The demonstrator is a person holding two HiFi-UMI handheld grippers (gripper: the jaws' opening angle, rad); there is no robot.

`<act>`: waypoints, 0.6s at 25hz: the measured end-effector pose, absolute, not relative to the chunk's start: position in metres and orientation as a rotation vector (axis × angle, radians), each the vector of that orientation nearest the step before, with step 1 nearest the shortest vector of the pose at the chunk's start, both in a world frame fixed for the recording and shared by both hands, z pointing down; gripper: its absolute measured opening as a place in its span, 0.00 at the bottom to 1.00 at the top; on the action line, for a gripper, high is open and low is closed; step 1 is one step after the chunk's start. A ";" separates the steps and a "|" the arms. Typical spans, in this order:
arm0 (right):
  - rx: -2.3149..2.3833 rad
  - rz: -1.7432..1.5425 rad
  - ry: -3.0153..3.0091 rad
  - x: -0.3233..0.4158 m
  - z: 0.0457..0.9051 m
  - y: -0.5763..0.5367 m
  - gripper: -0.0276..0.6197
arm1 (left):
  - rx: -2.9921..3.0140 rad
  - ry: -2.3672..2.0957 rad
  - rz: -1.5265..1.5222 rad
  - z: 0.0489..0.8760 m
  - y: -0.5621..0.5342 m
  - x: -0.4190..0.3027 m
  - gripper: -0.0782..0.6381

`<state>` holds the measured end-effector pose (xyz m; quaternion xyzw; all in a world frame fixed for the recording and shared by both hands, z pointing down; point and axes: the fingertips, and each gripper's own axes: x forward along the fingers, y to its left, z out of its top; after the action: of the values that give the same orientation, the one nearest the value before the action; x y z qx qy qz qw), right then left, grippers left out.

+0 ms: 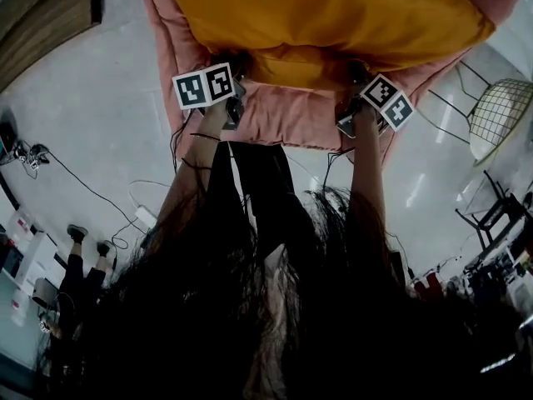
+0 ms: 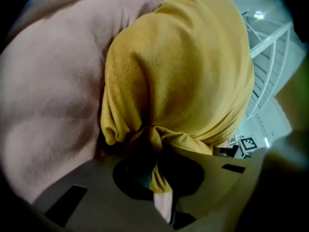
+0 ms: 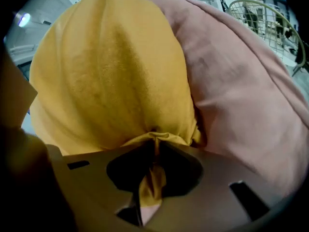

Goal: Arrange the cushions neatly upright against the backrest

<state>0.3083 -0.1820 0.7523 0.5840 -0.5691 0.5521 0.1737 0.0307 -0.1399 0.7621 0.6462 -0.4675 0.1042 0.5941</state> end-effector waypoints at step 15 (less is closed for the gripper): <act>1.802 1.491 -1.679 0.321 0.715 -0.164 0.15 | 1.551 -0.990 0.146 0.723 -0.115 0.028 0.17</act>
<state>0.3211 -0.1640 0.7146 0.6205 -0.5782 0.5133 0.1309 0.0281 -0.1150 0.7231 0.6699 -0.4276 0.0630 0.6037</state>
